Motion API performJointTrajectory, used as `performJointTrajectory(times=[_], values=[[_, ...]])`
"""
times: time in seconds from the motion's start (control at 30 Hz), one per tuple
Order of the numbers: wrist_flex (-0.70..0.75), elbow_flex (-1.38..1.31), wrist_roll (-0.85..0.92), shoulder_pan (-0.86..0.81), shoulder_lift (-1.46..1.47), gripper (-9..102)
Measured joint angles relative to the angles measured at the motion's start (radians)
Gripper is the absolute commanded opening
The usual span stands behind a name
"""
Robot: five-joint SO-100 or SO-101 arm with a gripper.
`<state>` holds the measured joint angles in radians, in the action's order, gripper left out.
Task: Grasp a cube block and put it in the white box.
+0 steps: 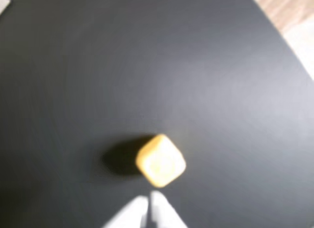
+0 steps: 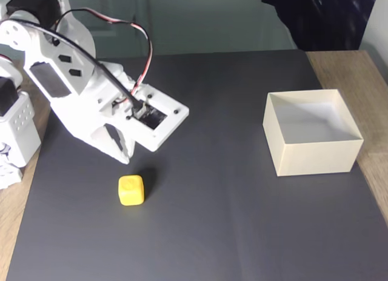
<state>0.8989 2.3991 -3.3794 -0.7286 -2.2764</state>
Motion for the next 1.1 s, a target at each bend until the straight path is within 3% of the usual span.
performJointTrajectory(times=[0.27, 0.43, 0.73, 0.93, 1.1], values=[[-0.015, 0.008, -0.005, -0.037, 0.000, 1], [-0.052, 0.044, -0.005, -0.037, -0.006, 10], [-0.109, 0.123, -0.026, -0.086, -0.063, 12], [-0.109, 0.186, 0.023, -0.101, -0.132, 22], [-0.109, 0.192, 0.037, -0.118, -0.135, 24]])
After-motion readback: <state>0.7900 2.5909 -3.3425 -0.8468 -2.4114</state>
